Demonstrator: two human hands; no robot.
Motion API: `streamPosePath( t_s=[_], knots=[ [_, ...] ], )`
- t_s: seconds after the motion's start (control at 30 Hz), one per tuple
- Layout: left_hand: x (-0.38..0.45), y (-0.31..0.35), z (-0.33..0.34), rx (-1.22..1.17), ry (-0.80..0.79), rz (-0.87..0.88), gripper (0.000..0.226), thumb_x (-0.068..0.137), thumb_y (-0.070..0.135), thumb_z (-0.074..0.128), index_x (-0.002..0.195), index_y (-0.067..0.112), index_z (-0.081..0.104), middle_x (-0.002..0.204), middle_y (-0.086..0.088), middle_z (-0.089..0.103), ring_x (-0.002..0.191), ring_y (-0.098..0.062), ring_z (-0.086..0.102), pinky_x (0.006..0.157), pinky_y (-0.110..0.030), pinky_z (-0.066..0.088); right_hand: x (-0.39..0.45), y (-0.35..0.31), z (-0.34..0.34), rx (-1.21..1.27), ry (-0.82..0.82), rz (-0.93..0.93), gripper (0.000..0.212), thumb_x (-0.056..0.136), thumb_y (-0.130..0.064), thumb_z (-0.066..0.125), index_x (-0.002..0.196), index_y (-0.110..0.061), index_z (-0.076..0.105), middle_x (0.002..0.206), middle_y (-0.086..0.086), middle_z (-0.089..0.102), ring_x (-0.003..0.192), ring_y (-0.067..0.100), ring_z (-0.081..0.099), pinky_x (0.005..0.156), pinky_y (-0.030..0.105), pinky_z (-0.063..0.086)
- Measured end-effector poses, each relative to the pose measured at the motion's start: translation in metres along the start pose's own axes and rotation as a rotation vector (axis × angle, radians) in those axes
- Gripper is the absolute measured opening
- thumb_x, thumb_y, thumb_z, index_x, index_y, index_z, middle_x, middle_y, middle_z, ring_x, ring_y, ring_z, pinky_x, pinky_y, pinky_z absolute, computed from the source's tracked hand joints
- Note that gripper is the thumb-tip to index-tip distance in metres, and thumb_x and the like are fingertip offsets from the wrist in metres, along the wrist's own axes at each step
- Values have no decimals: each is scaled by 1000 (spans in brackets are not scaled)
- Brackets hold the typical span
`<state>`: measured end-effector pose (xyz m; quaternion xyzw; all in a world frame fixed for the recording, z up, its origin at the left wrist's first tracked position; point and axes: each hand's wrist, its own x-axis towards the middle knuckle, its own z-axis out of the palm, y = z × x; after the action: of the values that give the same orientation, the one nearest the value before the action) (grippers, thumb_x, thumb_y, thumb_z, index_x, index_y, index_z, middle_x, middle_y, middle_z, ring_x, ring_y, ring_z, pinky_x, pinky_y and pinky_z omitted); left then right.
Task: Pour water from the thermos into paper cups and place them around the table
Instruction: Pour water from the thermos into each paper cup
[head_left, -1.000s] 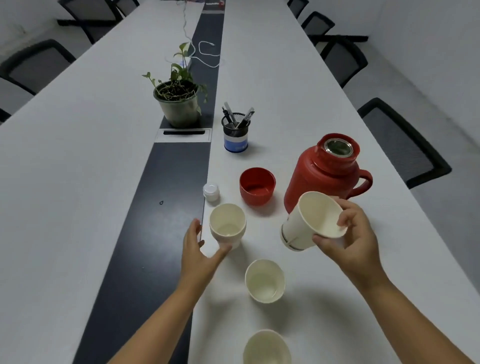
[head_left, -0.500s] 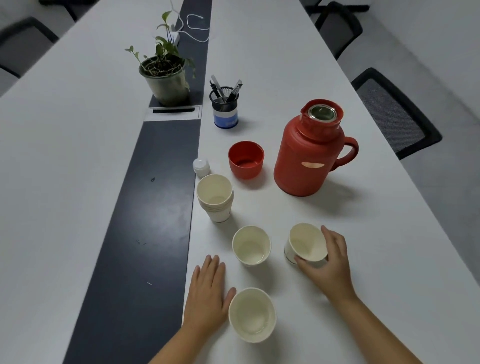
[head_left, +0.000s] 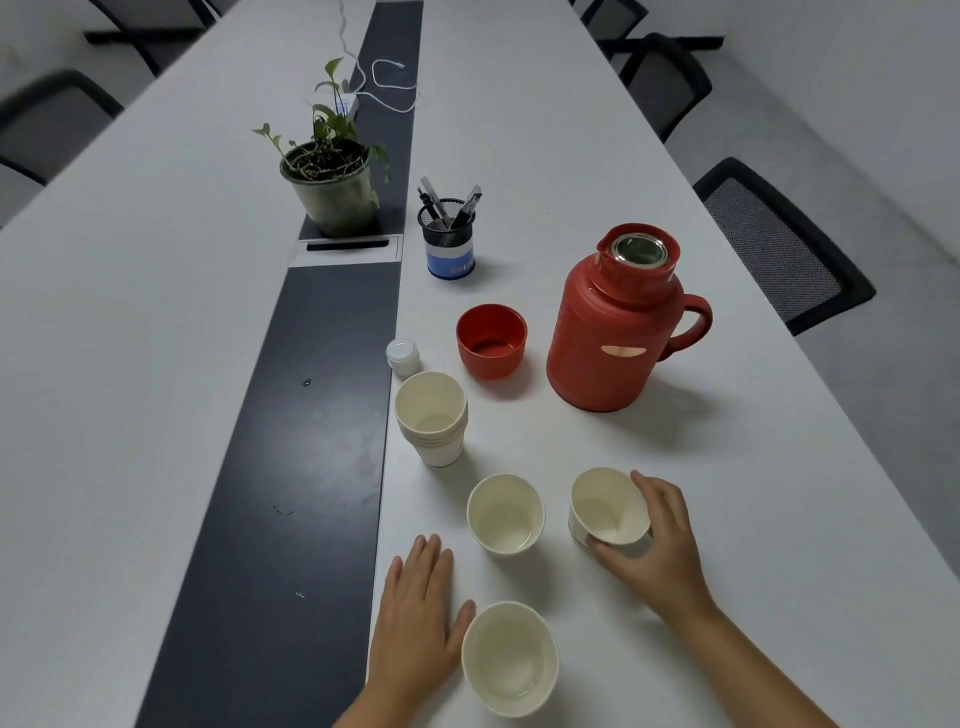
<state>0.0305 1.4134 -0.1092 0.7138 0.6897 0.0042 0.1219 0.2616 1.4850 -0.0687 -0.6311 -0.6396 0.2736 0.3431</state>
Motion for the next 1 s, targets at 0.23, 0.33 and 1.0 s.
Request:
streamPosePath(
  t_s=[0.23,0.33,1.0],
  knots=[
    [1,-7,-1,-152,121,94,70,94,45,18,100,-6,65,104,-17,69,136,-1,22,109,-12,1,1,10,-3,12,-108,36,90,57,-12,84,131,-10,34,123,-1,33,113,10,36,90,15,30],
    [0,-8,-19,-308,255,59,81,94,53,14,101,-13,61,103,-27,65,111,-24,42,103,-3,8,-4,19,-15,-18,-226,19,93,62,-14,81,130,-28,18,129,-8,22,120,7,30,94,9,23],
    [226,159,-121,-914,287,-46,82,48,33,84,117,35,39,111,19,53,102,12,48,79,5,34,227,42,-95,85,-209,5,32,79,-4,60,108,-15,52,109,2,52,102,16,49,74,13,34]
  ],
)
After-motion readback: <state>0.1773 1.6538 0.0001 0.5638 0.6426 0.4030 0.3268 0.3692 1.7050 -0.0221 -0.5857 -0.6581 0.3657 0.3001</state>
